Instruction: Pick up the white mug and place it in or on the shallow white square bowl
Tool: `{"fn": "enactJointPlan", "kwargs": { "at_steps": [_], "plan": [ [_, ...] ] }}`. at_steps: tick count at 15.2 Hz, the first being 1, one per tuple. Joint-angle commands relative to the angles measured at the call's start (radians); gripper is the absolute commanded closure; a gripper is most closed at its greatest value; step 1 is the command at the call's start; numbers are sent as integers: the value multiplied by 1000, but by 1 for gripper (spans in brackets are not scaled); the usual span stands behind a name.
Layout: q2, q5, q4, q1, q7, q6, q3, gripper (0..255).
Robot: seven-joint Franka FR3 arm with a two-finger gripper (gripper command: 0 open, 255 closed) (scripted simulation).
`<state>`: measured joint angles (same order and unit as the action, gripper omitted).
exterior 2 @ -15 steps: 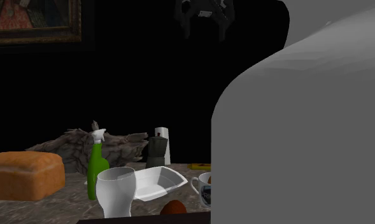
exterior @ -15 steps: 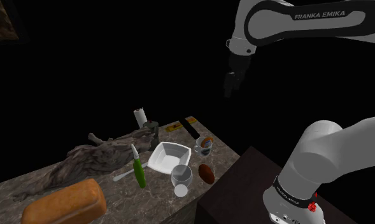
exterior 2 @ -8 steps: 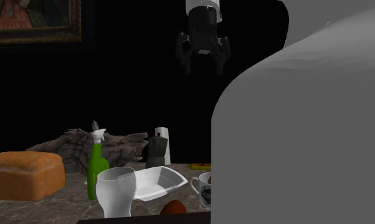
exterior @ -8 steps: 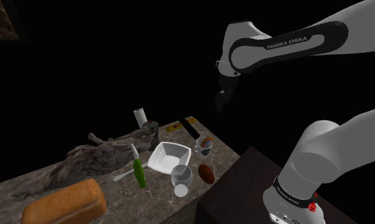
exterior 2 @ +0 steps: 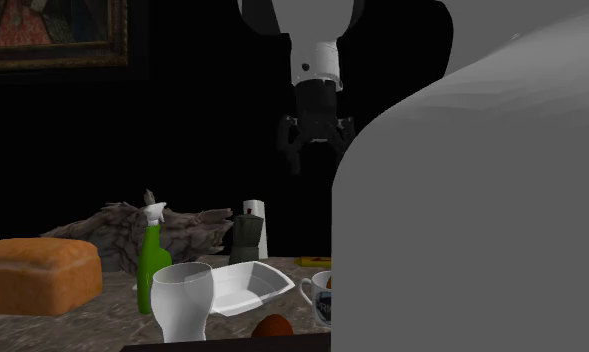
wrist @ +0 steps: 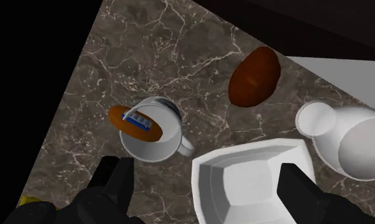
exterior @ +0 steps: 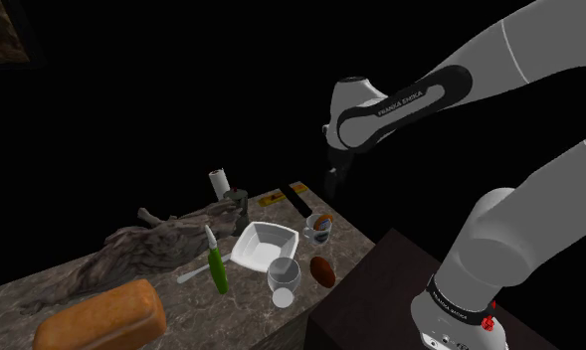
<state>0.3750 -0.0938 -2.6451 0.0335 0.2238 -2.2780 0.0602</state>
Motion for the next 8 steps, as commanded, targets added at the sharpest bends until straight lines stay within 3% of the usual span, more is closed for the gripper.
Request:
{"fn": "enactJointPlan", "kwargs": {
  "at_steps": [1,8],
  "plan": [
    [-78,-7,-12,1,10,-88,4,0],
    [-376,-32,26,0,35,-332,10,0]
  ]
}}
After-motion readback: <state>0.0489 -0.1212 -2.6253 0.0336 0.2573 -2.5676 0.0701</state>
